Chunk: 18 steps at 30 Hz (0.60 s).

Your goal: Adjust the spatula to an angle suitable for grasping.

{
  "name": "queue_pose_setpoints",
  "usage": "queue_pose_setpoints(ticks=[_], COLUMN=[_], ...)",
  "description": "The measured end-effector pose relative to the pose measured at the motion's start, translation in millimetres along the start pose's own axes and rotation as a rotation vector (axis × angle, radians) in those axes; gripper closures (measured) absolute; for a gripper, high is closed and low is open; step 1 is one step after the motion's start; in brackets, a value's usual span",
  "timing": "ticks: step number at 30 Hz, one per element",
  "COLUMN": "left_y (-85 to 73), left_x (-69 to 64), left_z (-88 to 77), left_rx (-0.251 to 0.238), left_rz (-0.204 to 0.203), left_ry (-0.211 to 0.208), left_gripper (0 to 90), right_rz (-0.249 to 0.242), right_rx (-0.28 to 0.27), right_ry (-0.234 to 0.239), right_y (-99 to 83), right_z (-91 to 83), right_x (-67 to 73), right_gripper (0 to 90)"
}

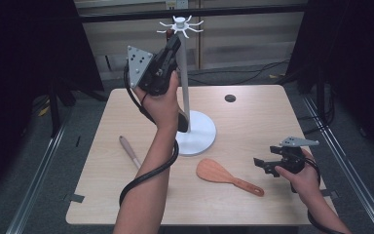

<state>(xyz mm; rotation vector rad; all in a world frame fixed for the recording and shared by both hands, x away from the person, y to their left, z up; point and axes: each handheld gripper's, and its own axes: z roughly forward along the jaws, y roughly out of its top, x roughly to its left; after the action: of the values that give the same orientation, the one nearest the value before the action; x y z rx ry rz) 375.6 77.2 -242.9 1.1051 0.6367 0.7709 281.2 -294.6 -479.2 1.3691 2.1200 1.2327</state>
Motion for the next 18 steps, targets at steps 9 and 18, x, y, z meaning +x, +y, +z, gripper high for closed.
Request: queue_pose_setpoints(ticks=[9,18], left_y=[-1.9,-1.1], left_x=[9.7,23.6], left_z=[4.0,6.7], left_rx=[0.006,0.018], left_rz=[-0.021,-0.06], left_ry=[0.023,0.045], left_gripper=[90.0,90.0], right_rz=[-0.003,-0.002], right_rx=[0.0,0.001], right_ry=[0.008,0.005], right_y=[-0.9,-0.9], right_z=[1.1,1.1], right_x=[0.3,0.1], right_gripper=[10.0,10.1])
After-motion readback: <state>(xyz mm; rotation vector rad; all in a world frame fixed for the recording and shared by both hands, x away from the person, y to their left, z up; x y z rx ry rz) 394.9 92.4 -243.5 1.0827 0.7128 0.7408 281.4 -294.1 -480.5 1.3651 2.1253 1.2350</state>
